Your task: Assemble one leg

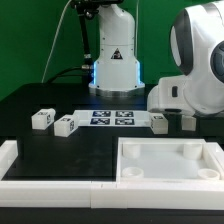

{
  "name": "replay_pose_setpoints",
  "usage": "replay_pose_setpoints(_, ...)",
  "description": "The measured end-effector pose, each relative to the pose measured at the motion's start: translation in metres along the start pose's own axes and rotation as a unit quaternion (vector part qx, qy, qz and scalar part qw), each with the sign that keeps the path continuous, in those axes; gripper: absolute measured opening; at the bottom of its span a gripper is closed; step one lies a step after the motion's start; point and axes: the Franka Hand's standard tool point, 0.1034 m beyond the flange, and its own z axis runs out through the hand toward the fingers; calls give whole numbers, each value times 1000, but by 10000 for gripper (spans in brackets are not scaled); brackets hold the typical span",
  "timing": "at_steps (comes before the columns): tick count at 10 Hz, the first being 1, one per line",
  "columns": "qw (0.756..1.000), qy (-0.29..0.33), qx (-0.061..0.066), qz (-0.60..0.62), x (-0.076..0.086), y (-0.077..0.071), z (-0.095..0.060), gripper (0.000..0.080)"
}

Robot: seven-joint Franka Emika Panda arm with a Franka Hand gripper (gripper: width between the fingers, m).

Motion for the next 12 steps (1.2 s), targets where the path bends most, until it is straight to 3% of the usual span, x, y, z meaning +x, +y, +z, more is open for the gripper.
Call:
replay_pose_setpoints(6,1000,-4,-3,-1,1,-1,9,619)
replay_pose_setpoints(7,1000,-4,-3,0,1,-1,9,444)
replay_pose_setpoints(8,1000,-4,-3,0,1,-1,9,444)
replay_pose_setpoints(9,1000,-4,-3,0,1,-1,9,287)
replay_pose_setpoints(12,1000,-4,-3,0,1,-1,9,288)
